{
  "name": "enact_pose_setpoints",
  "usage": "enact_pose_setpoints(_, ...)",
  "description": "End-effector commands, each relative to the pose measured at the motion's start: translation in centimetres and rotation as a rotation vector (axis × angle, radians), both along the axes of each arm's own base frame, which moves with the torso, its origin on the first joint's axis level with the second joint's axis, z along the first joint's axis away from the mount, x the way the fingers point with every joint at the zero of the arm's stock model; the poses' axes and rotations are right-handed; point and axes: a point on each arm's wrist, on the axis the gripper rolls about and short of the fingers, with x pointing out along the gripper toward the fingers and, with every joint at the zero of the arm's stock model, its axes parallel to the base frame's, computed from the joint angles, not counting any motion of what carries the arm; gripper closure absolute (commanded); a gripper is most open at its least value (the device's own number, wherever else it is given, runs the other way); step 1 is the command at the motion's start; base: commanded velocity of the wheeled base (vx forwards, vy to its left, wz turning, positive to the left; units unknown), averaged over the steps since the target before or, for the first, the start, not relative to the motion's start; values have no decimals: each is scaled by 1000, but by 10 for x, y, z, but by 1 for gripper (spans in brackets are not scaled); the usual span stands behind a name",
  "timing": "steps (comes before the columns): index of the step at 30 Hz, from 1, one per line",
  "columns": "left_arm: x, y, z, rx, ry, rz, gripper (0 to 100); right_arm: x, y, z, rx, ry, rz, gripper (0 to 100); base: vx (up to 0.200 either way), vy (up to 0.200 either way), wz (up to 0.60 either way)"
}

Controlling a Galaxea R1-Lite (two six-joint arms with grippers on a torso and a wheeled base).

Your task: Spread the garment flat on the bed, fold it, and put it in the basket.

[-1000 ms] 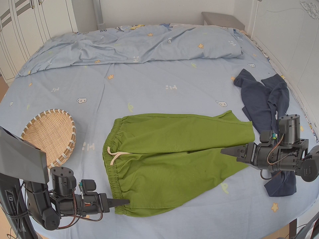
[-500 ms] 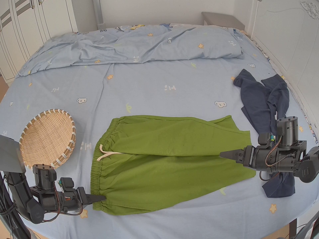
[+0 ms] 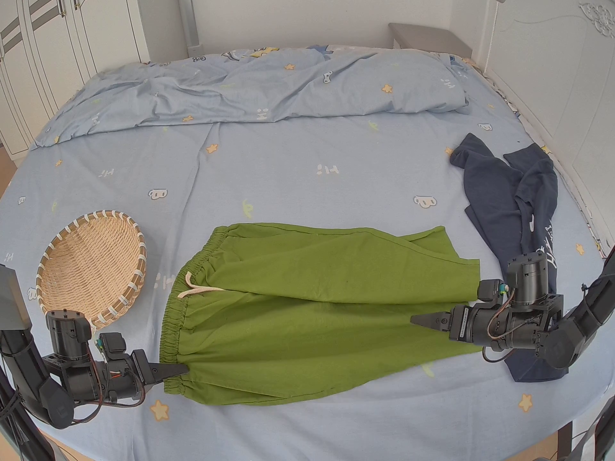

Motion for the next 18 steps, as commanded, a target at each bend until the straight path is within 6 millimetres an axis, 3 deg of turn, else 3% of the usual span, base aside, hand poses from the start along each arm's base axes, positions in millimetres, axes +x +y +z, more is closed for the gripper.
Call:
enact_pose_setpoints(1, -3, 10, -1, 15, -2, 41, 100, 3, -7, -25, -29, 83, -27, 0, 0, 0, 0)
enact_pose_setpoints(12, -4, 16, -2, 35, -12, 55, 100, 33, -13, -30, 16, -30, -70, 0, 0, 0, 0)
enact_pose_setpoints(18, -4, 16, -2, 37, -12, 58, 100, 32, -15, -25, 24, -49, -75, 0, 0, 0, 0)
